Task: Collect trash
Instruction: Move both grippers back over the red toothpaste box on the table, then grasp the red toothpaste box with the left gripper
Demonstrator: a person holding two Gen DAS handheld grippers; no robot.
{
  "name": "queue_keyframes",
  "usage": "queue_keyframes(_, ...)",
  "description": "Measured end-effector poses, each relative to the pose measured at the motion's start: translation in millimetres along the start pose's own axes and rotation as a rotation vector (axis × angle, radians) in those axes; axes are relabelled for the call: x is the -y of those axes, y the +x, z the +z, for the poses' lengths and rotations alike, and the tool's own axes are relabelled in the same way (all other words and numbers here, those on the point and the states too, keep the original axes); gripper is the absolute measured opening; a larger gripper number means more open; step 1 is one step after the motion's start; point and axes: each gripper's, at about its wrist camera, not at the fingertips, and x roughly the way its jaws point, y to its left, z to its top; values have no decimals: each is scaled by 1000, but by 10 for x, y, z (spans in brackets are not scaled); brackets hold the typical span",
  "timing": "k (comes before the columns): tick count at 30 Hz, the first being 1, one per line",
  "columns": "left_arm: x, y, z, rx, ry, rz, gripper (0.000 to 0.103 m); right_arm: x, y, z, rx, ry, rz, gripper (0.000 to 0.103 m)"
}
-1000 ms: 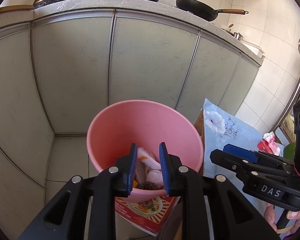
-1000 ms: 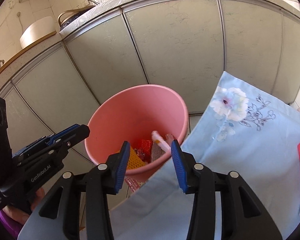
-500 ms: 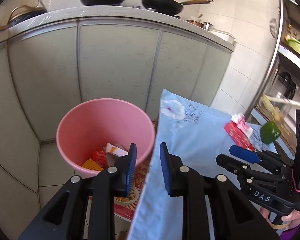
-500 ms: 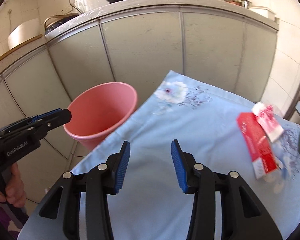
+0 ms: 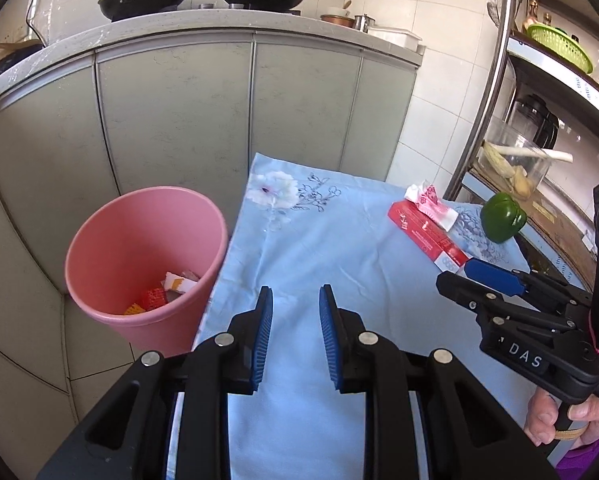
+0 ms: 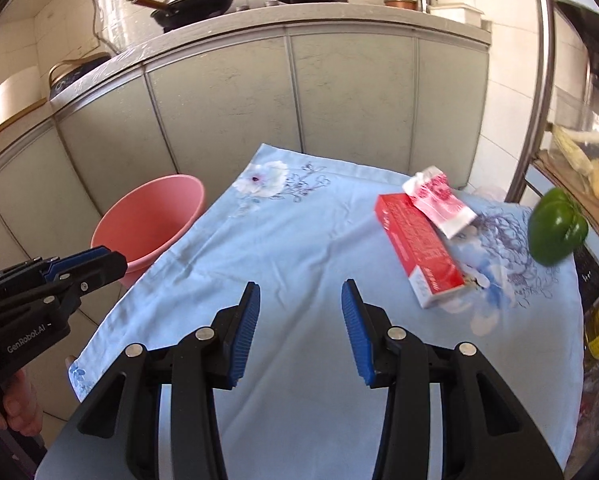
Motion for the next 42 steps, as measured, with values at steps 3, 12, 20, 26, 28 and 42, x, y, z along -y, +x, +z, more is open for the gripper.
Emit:
queue_keyframes(3,100,79,49,-25,-11,-48,23,257,-22,-46,-4,47,-17,43)
queue_keyframes(12,338,348,178,-89,-29,-110,37,1043,62,-53,-4,178,31,43)
queue_keyframes(20,487,651,326,-112,-13,-109,38,1128,516,206,-99,59,1,43)
queue_keyframes(26,509,825,383,-126,5,-99,38,1184,957,336,-166,53,-2,50)
queue_keyframes(28,497,859,407,-125,-8,-98,38,1180,1027,334,-190,63,33,50)
queue_keyframes(42,572,790,439,-83,20,-111,38,1085,1043,199,-162,124,39,27)
